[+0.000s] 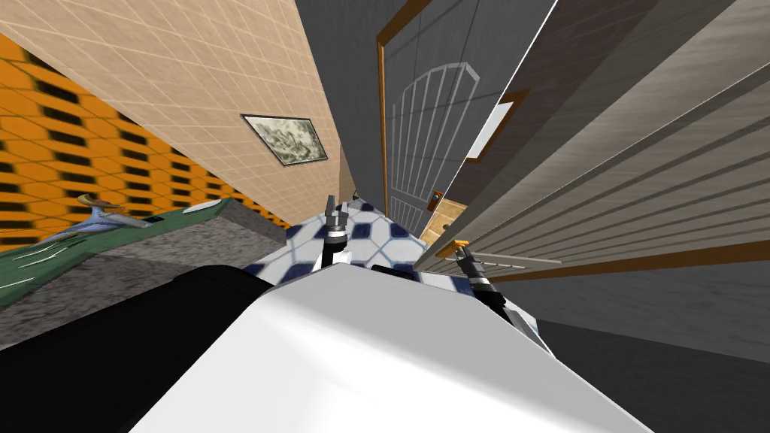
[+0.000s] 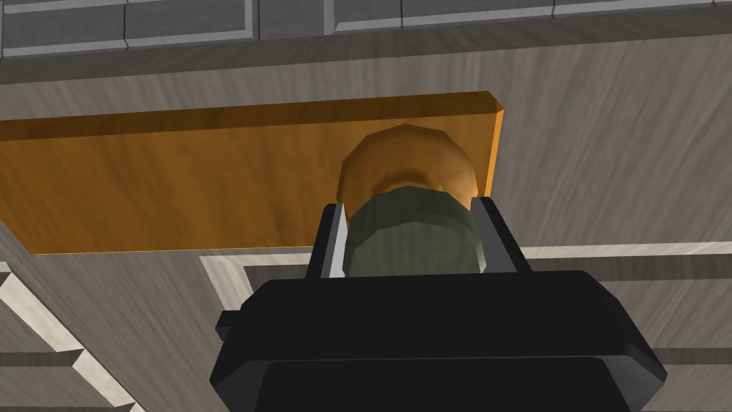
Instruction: Pull the door open
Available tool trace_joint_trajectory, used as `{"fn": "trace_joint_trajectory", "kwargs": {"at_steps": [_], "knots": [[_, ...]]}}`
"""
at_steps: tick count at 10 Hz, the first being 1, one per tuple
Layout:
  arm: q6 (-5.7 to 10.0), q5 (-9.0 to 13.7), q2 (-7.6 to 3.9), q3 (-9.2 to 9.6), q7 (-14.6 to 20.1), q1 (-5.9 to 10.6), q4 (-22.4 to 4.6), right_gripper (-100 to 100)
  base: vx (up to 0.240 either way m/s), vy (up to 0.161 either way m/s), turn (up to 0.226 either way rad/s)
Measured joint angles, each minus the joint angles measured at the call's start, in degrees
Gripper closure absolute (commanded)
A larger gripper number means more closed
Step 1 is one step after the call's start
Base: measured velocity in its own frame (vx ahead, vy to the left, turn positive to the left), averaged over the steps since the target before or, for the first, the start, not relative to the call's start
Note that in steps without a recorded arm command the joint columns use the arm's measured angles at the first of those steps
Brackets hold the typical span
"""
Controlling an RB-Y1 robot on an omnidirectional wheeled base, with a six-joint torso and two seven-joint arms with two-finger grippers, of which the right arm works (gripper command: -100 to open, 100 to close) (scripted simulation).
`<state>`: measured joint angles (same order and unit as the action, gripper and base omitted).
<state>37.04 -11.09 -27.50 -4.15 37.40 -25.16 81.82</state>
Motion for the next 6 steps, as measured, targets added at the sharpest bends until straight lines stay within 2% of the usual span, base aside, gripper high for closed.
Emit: {"fn": "trace_joint_trajectory", "kwargs": {"at_steps": [3, 4, 6], "knots": [[2.40, -0.23, -1.52, 0.46, 1.23, -1.06, -0.75, 100, -0.223, -0.103, 0.131], [3.28, -0.28, -2.01, 0.54, 1.64, -1.21, -1.01, 100, -0.101, -0.029, 0.022], [3.77, -0.35, -2.36, 0.54, 1.87, -1.42, -1.51, 100, -0.159, -0.050, 0.130]]}}
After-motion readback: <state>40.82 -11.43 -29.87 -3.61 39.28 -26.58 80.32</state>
